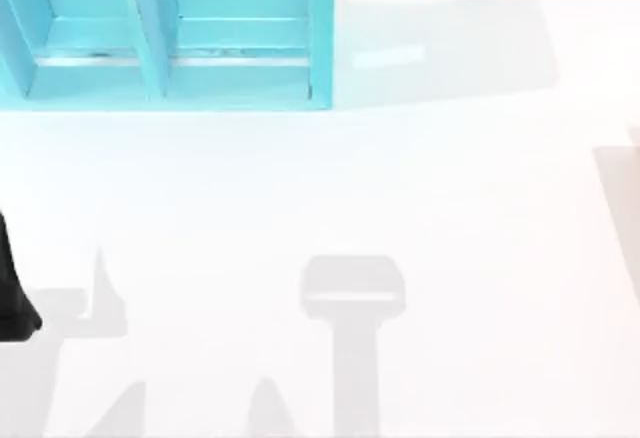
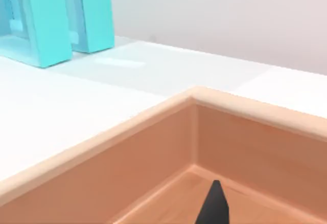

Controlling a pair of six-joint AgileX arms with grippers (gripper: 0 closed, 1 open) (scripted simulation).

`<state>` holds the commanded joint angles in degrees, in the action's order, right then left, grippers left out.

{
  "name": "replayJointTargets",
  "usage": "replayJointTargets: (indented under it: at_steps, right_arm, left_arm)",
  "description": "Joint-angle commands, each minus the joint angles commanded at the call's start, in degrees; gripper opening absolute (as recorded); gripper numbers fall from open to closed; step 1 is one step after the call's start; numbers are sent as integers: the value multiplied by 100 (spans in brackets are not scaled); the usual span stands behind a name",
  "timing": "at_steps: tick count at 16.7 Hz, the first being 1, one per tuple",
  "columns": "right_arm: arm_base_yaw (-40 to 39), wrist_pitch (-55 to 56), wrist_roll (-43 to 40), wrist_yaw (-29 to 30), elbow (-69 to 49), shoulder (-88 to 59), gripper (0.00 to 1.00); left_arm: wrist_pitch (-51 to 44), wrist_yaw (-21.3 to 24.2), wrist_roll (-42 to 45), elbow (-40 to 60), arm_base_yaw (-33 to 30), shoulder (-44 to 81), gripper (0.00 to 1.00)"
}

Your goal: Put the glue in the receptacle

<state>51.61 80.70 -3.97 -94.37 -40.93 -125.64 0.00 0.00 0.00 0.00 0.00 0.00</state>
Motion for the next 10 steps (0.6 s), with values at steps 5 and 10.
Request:
replayJointTargets:
  at_steps: [5, 10]
  right_arm:
    - [0, 0, 0, 0, 0, 0, 98]
    - [0, 0, 0, 0, 0, 0, 100]
  left_arm:
    - [0, 0, 0, 0, 0, 0, 100]
    - [0, 0, 0, 0, 0, 0, 100]
